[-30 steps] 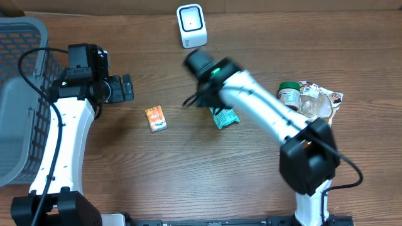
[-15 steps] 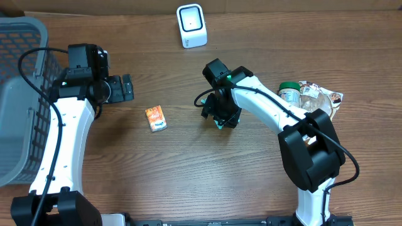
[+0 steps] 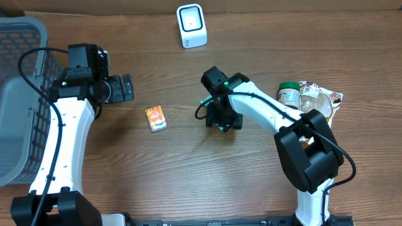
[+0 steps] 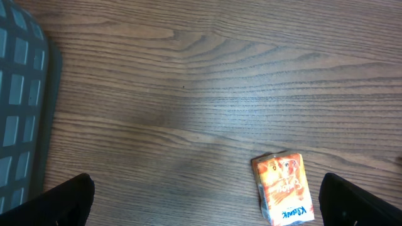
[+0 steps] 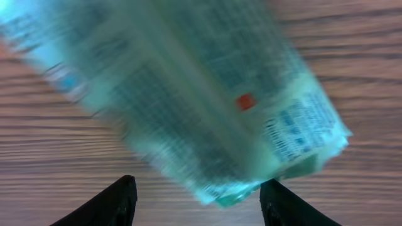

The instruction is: Scan the item barcode

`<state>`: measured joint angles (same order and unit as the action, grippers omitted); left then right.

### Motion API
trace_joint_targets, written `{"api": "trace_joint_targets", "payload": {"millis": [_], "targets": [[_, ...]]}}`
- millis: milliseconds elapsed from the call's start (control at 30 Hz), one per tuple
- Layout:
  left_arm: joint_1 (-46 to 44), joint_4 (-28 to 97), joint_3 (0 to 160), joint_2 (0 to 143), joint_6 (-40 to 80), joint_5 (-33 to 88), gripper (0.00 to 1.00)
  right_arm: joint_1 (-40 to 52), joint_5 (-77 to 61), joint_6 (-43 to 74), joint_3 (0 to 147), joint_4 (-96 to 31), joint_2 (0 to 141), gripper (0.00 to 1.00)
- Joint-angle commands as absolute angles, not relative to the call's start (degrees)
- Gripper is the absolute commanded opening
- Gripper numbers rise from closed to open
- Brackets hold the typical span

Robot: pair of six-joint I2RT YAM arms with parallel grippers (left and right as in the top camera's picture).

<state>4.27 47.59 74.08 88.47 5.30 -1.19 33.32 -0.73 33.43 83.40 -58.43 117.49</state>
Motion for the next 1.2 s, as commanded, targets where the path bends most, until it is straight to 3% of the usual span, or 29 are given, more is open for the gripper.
{"api": "trace_joint_targets", "payload": {"millis": [0,300,533,633,733,1000,1167], "targets": [[4.5,47.6,74.0,88.9,3.6,-1.7,0.99,31.9,5.4,26.0,82.1,-57.7,117.1,0.64],[4.5,47.6,74.0,88.9,3.6,-1.7,0.99,26.2,8.3,16.0,82.1,-52.7,117.1,0.64],[4.5,47.6,74.0,88.9,3.6,-1.7,1.00,22.6,-4.6,11.9,84.9,-54.6,115.3,0.54],[4.5,47.6,74.0,88.9,3.6,-1.7,1.00,20.8,-9.3,12.0,85.2,-54.3,112.5,0.57],[4.5,47.6,74.0,88.9,3.6,-1.7,1.00,18.0,-12.5,13.8,85.2,-53.2,111.0,0.70],[4.5,47.6,74.0,88.9,3.6,-1.7,1.00,10.8,-30.1,13.6,82.7,-46.7,115.3,0.72],[4.5,47.6,74.0,88.9,3.6,-1.7,1.00,10.9,-33.3,13.6,81.6,-45.3,120.2,0.72]]}}
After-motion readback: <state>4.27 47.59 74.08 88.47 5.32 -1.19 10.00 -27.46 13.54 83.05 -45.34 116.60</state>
